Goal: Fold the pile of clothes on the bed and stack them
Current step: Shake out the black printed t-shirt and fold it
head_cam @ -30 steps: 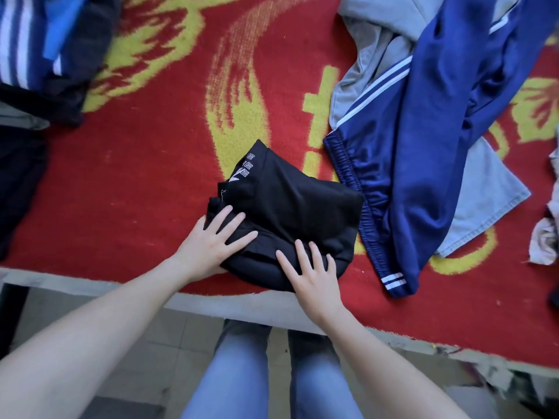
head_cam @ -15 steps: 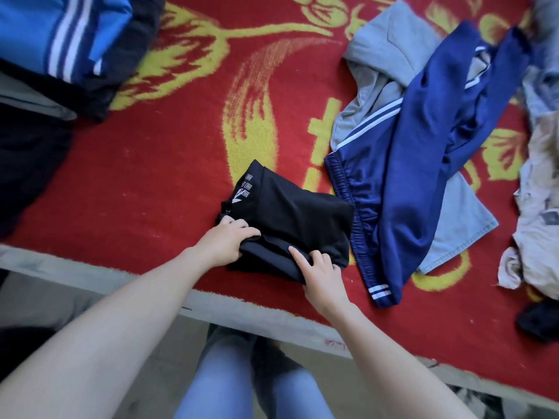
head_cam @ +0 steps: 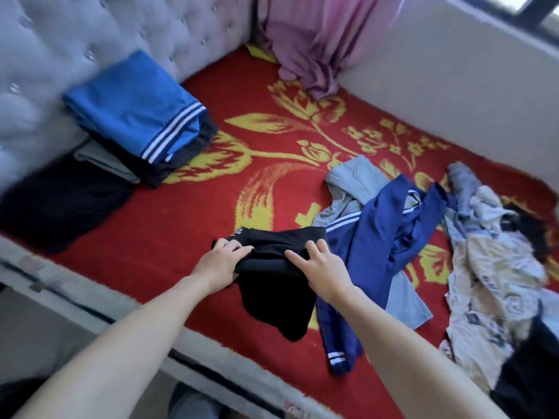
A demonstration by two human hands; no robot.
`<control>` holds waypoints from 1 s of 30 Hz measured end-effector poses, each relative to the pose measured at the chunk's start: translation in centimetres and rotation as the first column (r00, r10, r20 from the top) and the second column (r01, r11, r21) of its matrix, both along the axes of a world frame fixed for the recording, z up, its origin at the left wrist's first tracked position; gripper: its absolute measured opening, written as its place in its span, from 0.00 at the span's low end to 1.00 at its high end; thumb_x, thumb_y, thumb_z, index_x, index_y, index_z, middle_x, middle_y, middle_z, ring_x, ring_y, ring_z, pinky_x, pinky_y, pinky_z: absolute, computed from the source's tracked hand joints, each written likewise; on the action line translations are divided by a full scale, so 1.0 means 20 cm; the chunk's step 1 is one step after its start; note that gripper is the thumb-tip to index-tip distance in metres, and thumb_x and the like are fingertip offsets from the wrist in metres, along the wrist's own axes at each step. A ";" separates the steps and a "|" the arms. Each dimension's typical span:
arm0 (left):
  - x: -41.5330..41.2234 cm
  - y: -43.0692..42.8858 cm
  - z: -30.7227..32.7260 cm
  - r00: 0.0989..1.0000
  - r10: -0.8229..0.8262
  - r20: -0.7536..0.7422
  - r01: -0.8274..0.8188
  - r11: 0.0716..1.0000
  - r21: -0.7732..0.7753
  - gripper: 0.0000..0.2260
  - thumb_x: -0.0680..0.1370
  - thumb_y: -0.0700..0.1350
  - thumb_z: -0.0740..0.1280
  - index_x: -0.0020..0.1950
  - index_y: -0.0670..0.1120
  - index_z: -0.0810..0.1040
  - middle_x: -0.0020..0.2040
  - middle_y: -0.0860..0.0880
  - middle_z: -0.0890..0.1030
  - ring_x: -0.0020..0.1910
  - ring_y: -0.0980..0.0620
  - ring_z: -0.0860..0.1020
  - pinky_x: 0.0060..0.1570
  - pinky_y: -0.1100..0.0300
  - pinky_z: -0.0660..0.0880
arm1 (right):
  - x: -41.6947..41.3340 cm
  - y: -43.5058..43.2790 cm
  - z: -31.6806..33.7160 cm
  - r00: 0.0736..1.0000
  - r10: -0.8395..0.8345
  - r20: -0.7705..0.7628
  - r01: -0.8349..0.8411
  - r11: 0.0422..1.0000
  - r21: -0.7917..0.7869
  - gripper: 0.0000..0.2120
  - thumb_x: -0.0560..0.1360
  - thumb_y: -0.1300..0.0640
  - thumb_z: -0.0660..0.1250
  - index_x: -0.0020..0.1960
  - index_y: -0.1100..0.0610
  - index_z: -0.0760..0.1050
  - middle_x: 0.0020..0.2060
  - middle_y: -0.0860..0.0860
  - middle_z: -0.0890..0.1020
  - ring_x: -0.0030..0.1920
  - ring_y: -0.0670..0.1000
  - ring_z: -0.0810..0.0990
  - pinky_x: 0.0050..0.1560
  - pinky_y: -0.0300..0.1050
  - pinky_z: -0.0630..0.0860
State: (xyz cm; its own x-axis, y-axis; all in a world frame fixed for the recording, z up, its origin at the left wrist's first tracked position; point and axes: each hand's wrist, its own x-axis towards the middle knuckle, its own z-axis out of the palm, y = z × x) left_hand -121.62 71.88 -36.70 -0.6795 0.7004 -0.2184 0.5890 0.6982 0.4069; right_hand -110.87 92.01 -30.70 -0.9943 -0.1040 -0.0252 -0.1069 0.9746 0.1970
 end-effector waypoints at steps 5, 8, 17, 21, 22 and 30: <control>-0.07 -0.22 0.31 0.972 0.199 -0.128 -0.182 0.975 0.130 0.26 0.76 0.43 0.65 0.73 0.52 0.62 0.65 0.52 0.68 0.66 0.49 0.62 0.52 0.54 0.74 | -0.27 -0.15 0.39 0.971 0.233 -0.053 -0.223 0.962 0.160 0.38 0.42 0.60 0.80 0.53 0.49 0.81 0.43 0.55 0.66 0.41 0.55 0.65 0.18 0.37 0.61; -0.12 -0.40 0.48 0.917 0.337 -0.212 -0.295 0.933 0.205 0.25 0.75 0.43 0.66 0.72 0.50 0.65 0.64 0.51 0.70 0.64 0.47 0.64 0.50 0.53 0.75 | -0.42 -0.32 0.60 0.938 0.336 -0.079 -0.309 0.919 0.245 0.40 0.39 0.57 0.82 0.52 0.47 0.82 0.41 0.56 0.76 0.38 0.56 0.75 0.17 0.37 0.63; -0.23 -0.84 0.73 0.651 0.592 -0.475 -0.400 0.800 0.448 0.40 0.49 0.41 0.82 0.57 0.52 0.70 0.49 0.54 0.75 0.50 0.53 0.67 0.20 0.64 0.75 | -0.78 -0.75 0.98 0.813 0.564 -0.143 -0.509 0.808 0.295 0.40 0.39 0.58 0.82 0.51 0.47 0.81 0.38 0.56 0.78 0.37 0.55 0.77 0.18 0.37 0.64; -0.34 -0.92 0.66 0.597 0.654 -0.465 -0.408 0.747 0.525 0.35 0.56 0.43 0.81 0.59 0.52 0.70 0.53 0.56 0.69 0.53 0.52 0.68 0.24 0.64 0.77 | -0.93 -0.86 1.00 0.740 0.657 -0.145 -0.591 0.738 0.325 0.35 0.43 0.56 0.81 0.50 0.46 0.82 0.36 0.54 0.79 0.35 0.53 0.78 0.19 0.36 0.62; -0.38 -0.93 0.64 0.595 0.663 -0.455 -0.414 0.738 0.533 0.33 0.58 0.44 0.80 0.59 0.52 0.70 0.53 0.56 0.69 0.53 0.52 0.68 0.24 0.63 0.77 | -0.98 -0.88 0.99 0.728 0.671 -0.142 -0.604 0.726 0.329 0.33 0.45 0.56 0.80 0.50 0.46 0.82 0.35 0.53 0.79 0.34 0.53 0.78 0.20 0.36 0.61; -0.95 -0.99 0.41 0.712 0.584 -0.390 -0.430 0.801 0.416 0.38 0.51 0.46 0.83 0.57 0.54 0.71 0.48 0.55 0.77 0.50 0.55 0.68 0.22 0.69 0.74 | -1.56 -0.91 0.67 0.803 0.592 -0.071 -0.557 0.787 0.267 0.31 0.47 0.57 0.81 0.51 0.47 0.81 0.35 0.53 0.77 0.34 0.52 0.76 0.19 0.38 0.61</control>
